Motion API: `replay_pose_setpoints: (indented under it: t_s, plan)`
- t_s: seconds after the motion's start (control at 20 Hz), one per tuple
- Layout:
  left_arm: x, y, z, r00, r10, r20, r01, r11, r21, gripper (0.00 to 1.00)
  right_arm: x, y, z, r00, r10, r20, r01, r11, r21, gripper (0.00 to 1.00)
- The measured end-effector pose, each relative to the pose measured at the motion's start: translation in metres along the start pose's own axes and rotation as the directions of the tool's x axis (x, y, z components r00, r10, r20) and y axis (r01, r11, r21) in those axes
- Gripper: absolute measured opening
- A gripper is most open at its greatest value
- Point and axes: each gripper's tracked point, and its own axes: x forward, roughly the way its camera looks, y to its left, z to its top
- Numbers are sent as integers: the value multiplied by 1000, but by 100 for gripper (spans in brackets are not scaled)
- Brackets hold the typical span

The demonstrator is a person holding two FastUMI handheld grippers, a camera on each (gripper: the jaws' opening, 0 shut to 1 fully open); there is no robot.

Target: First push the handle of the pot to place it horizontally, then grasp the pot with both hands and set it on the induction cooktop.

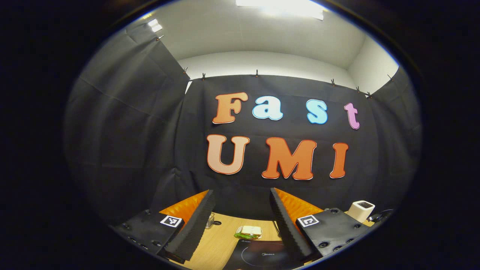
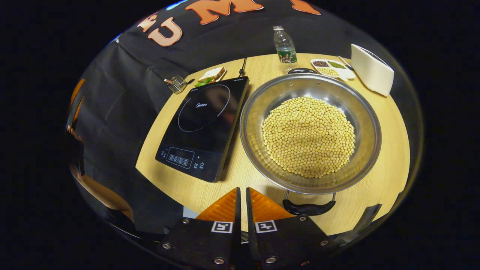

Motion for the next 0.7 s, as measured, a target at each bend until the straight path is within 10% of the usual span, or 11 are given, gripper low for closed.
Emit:
replay_pose_setpoints:
  t_s: [0.7]
  plan:
    - [-1, 0, -1, 1000, 13, -17, -12, 1000, 22, 95, 30, -29, -5, 999, -43, -14, 43, 999, 26, 0]
